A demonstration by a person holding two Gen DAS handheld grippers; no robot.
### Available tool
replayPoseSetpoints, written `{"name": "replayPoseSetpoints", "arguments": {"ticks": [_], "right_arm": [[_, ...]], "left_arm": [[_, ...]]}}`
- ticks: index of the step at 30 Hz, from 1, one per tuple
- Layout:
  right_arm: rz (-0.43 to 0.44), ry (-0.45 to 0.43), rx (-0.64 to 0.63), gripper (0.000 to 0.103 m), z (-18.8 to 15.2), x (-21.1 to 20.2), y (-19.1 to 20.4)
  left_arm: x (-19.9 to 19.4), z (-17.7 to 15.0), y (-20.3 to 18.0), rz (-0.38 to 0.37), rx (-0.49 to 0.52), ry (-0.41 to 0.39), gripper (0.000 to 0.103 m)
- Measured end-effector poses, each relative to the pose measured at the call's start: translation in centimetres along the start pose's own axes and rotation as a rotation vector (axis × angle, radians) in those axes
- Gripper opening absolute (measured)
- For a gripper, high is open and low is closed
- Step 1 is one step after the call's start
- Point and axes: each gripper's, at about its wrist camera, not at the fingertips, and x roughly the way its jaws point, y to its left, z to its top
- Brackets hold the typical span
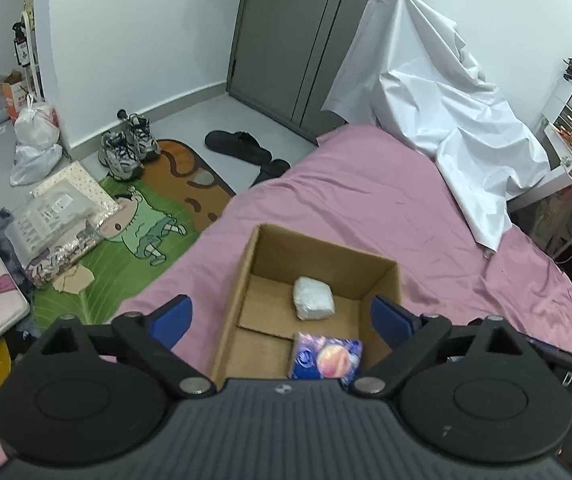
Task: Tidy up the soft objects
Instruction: 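Open the left tool to drop the tissue pack in the box while the right tool releases the ball, then move both tools back toward the bubble-wrap bag beside the grey plush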
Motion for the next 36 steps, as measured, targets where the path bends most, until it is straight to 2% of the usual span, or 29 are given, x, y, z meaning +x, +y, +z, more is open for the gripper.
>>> {"name": "replayPoseSetpoints", "arguments": {"ticks": [4, 6, 11, 22, 36], "right_arm": [[0.012, -0.005, -0.001, 0.101, -0.5, -1.3, -0.7], [0.017, -0.01, 0.002, 0.103, -0.7, -1.9, -1.2], [0.029, -0.007, 0.014, 0.103, -1.0, -3.4, -2.5], [0.054, -0.008, 0.012, 0.103, -1.0, -6.7, -5.4], [0.069, -0.015, -0.01, 0.103, -1.7, -9.9, -9.2]], "left_arm": [[-1.2, -0.7, -1.1, -0.003, -0.006, 0.003, 0.096], [-1.7, -0.9, -1.7, -0.007, -0.005, -0.002, 0.102], [-3.1, -1.5, -3.6, 0.011, 0.004, -0.032, 0.103], [-5.4, -2.8, -7.2, 0.039, 0.006, -0.037, 0.103], [-7.2, -6.1, -11.1, 0.063, 0.022, -0.035, 0.103]]}}
